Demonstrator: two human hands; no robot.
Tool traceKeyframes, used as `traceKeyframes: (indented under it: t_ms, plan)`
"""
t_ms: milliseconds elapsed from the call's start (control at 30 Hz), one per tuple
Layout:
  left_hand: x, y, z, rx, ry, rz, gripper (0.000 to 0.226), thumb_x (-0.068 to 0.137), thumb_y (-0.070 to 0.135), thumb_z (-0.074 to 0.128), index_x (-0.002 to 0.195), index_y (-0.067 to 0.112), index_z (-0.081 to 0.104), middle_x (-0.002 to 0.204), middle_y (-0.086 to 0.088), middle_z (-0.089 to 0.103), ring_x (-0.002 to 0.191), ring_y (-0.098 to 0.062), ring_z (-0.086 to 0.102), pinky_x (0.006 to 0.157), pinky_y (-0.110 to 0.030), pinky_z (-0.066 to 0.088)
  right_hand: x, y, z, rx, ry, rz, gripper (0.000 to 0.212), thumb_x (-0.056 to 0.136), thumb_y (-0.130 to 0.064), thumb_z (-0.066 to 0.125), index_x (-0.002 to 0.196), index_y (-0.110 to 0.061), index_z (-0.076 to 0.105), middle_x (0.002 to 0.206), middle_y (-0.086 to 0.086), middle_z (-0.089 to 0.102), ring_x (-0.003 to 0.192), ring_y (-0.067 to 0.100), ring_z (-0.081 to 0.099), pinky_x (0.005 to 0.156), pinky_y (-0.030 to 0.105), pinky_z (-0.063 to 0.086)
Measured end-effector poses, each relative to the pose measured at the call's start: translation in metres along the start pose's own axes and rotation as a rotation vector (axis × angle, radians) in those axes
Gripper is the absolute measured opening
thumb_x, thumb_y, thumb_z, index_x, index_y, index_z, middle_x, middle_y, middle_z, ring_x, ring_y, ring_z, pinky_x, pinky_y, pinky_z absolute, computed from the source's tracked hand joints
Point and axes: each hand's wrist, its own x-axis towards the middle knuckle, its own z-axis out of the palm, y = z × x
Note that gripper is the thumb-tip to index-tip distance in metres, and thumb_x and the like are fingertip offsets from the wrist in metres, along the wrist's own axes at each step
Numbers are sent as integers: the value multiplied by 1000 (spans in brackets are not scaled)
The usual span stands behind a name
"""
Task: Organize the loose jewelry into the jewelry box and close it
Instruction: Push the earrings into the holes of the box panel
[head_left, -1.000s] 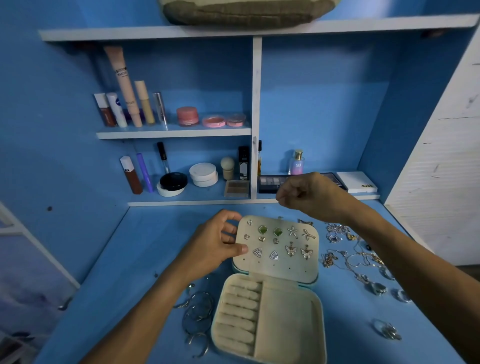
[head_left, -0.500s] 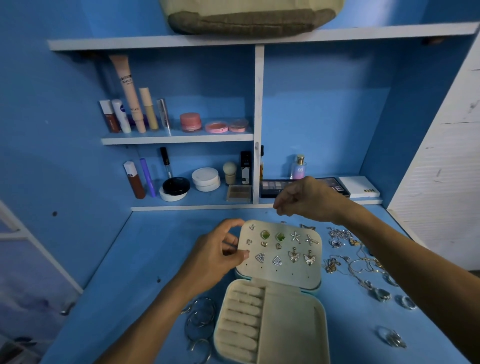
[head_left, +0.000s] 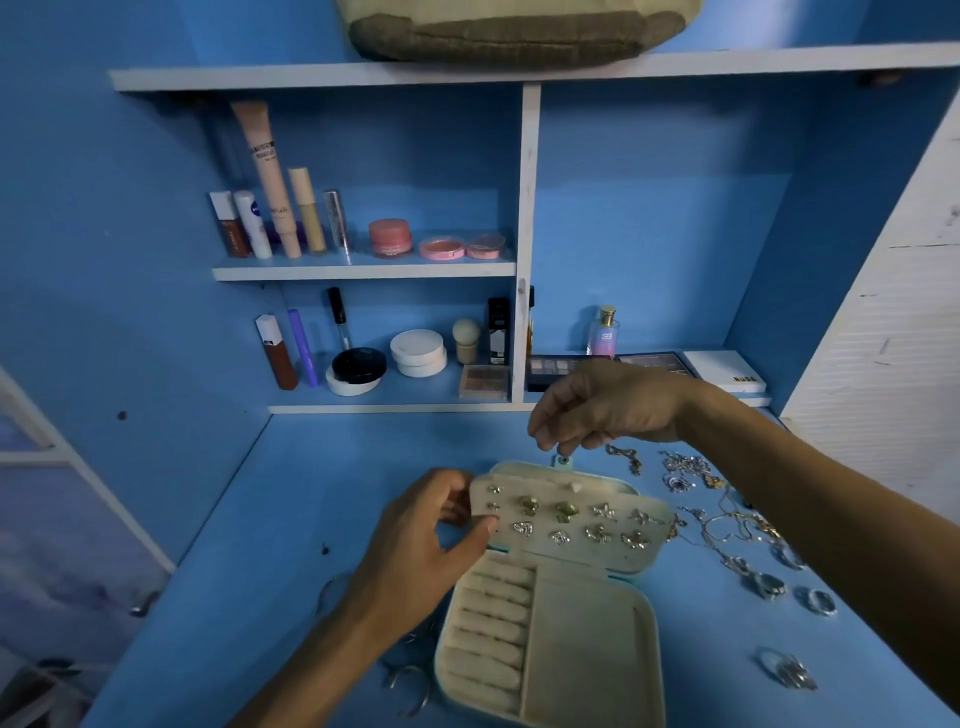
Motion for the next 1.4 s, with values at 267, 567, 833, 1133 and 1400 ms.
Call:
traceKeyframes:
  t_ms: [267, 567, 833, 1133, 1400]
  plan:
    - [-17, -14, -3, 238, 92, 411, 18, 87, 21, 71, 99, 22, 59, 94, 10, 62, 84, -6, 64, 69, -27, 54, -7, 3, 37, 57, -97, -69, 18, 88, -2, 68, 97, -16, 76, 88, -1, 75, 76, 7, 66, 72, 24, 49]
    - [-25, -26, 0, 312, 173, 590, 25, 85, 20, 78, 99, 17, 57, 93, -1, 69, 85, -13, 68, 72, -26, 58, -7, 17, 69, 76, -96, -113, 14, 85, -4, 75, 94, -14, 79, 86, 2, 75, 78, 5, 62, 73, 25, 48]
    - [-25, -32, 0, 305, 166, 584, 34, 79, 13, 83, 99, 16, 56, 94, -3, 68, 87, -14, 69, 72, -28, 58, 2, 26, 78, 123, -124, -143, 16, 83, 0, 74, 97, -7, 78, 90, 10, 74, 84, 12, 65, 86, 33, 52]
    - [-25, -33, 1, 286, 164, 576, 32, 82, 17, 83, 100, 16, 57, 94, -2, 69, 87, -12, 69, 72, -27, 58, 0, 24, 79, 107, -143, -160, 13, 84, -9, 78, 97, -10, 78, 96, 12, 75, 87, 10, 66, 86, 25, 51]
    - [-25, -33, 2, 290, 175, 582, 24, 88, 22, 79, 100, 14, 59, 94, -2, 70, 87, -10, 69, 74, -24, 58, -1, 10, 74, -104, -185, -203, 13, 86, -12, 76, 99, -11, 78, 96, 2, 76, 94, 18, 70, 86, 26, 55]
